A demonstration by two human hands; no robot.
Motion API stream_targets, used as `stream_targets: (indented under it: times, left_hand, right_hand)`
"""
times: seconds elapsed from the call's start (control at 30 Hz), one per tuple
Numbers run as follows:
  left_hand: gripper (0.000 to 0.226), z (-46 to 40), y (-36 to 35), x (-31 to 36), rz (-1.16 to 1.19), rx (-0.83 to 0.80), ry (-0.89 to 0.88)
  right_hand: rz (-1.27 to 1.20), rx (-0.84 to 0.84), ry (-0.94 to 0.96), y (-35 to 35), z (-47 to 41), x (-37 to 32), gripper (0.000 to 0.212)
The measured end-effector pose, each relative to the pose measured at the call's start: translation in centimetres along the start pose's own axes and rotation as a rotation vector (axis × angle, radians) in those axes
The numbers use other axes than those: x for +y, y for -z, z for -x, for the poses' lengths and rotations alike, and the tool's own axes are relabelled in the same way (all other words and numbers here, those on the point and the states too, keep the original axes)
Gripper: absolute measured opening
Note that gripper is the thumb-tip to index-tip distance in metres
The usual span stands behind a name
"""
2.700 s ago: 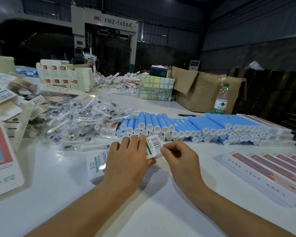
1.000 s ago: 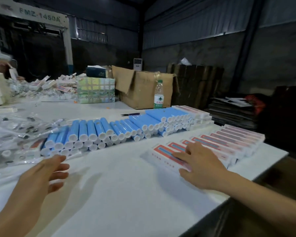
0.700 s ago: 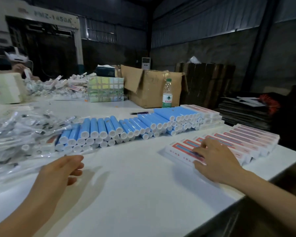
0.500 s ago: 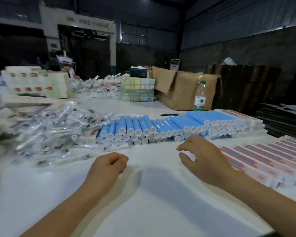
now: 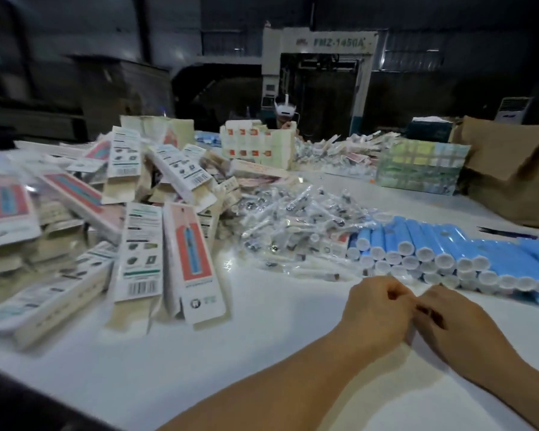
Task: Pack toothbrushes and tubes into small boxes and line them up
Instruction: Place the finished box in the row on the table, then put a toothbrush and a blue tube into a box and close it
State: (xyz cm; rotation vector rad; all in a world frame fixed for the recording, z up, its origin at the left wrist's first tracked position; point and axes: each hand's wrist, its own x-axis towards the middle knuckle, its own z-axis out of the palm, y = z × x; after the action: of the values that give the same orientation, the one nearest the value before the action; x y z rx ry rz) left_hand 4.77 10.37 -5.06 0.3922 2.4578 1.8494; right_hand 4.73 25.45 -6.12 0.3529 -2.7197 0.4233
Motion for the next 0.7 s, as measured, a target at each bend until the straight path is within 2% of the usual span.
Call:
stream_targets:
  times: [0.13, 0.2, 0.3, 0.4, 0.43, 0.6, 0.7]
  left_hand:
    - [0.014, -0.1, 3.4, 2.5, -0.076, 0.038, 0.0]
    - [0.018, -0.2, 6.6, 4.1, -0.189, 0.067, -0.042]
    - [0.024, 0.6, 12.8, 5.5, -0.703, 0.114, -0.145]
    - [0.034, 2.5, 19.7, 4.9, -1.233, 0.209, -0.105]
    - [0.039, 3.1, 21.8, 4.3, -1.324, 0.166, -0.082]
    - [0.071, 5.3, 27.2, 0.1, -1.712, -0.324, 0.016]
    - [0.089, 5.3, 27.6, -1.7, -1.846, -0.392, 0.063]
  right_hand:
    - [0.006, 0.0, -0.019, -0.4, -0.2, 0.9, 0.044]
    - [-0.016, 0.012, -0.008, -0.6, -0.1, 1.3, 0.049]
    - [-0.06, 0.04, -0.018, -0.9, 0.2, 1.5, 0.055]
    - [-0.088, 0.065, -0.033, -1.0, 0.3, 0.9, 0.053]
    - [-0.098, 0.068, -0.037, -1.1, 0.2, 0.7, 0.053]
    - [-0.084, 0.072, -0.045, -1.1, -0.1, 0.3, 0.052]
    - [-0.078, 0.067, -0.042, -1.2, -0.2, 0.3, 0.053]
